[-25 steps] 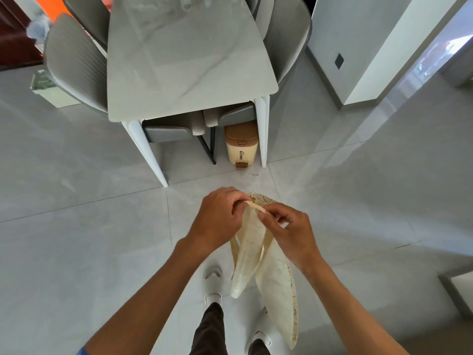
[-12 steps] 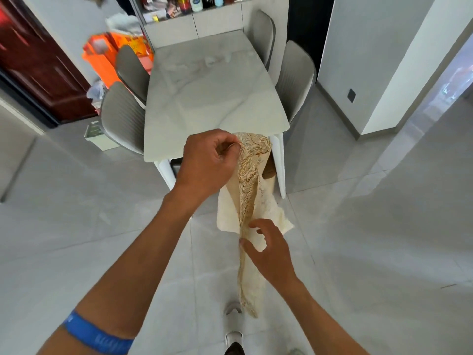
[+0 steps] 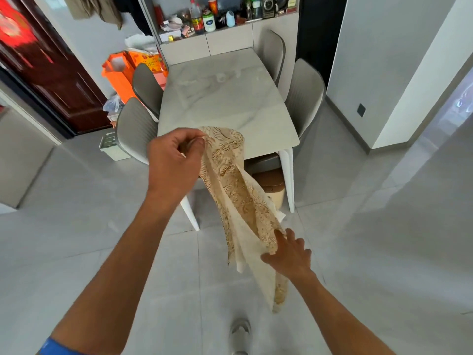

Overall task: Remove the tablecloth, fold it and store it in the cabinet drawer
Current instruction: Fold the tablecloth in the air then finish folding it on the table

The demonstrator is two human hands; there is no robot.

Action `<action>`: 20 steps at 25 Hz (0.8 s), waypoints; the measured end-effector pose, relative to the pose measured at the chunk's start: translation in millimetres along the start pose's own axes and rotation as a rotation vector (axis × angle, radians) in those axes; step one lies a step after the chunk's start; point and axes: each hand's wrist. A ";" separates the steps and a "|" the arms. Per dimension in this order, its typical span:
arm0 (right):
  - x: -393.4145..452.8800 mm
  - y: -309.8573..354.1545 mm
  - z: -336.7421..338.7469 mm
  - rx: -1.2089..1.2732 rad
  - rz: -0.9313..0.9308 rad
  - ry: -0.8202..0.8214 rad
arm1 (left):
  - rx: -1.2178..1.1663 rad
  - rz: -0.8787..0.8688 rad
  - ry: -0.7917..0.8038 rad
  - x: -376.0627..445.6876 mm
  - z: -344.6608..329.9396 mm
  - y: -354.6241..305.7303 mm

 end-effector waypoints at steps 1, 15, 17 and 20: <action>0.7 -12.2 -3.8 0.014 0.000 0.017 | -0.024 0.037 -0.035 8.4 10.7 6.2; -12.1 -140.7 22.5 -0.063 -0.224 -0.250 | 0.440 0.194 -0.037 58.9 70.9 125.9; -17.7 -148.9 32.9 -0.128 -0.175 -0.200 | 0.482 0.217 -0.021 57.1 75.9 140.8; -29.2 -158.4 33.5 -0.217 -0.098 -0.088 | 0.507 0.263 0.002 55.2 77.3 148.2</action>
Point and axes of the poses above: each hand's wrist, its own x-axis towards the middle knuckle, its own z-axis out of the back of the hand, y = z × x, and after that the axes turned 11 degrees about z, right-handed
